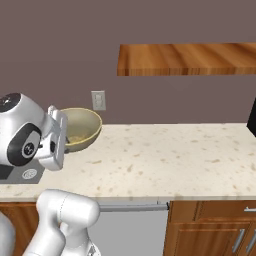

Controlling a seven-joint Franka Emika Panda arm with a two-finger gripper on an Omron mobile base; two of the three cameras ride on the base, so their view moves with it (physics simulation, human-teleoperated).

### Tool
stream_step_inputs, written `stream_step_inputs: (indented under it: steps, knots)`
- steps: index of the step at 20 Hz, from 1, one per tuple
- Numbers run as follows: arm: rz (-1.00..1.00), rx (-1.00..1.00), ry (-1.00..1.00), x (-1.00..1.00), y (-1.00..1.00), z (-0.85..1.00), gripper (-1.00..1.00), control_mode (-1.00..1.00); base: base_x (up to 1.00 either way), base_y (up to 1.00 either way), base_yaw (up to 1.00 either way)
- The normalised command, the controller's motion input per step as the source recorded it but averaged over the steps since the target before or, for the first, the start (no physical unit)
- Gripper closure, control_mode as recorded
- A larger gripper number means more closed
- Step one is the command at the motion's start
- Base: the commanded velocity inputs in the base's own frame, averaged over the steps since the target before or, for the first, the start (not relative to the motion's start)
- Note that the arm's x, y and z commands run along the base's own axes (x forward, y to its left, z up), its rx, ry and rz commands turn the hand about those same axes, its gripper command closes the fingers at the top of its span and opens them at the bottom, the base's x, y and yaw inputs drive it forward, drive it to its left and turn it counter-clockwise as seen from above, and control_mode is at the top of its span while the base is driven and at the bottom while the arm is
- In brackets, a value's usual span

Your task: Clear the mugs and bowl far away from the sink.

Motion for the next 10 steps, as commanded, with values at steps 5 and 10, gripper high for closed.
stream_step_inputs:
  steps: [5,10]
  knots:
    - [0.07,0.0,0.0,-0.63,-0.01,0.28,1.0,-1.0,0.0,0.0,0.0]
    - [0.01,0.0,0.0,-0.8,0.0,0.13,1.0,-1.0,0.0,0.0,0.0]
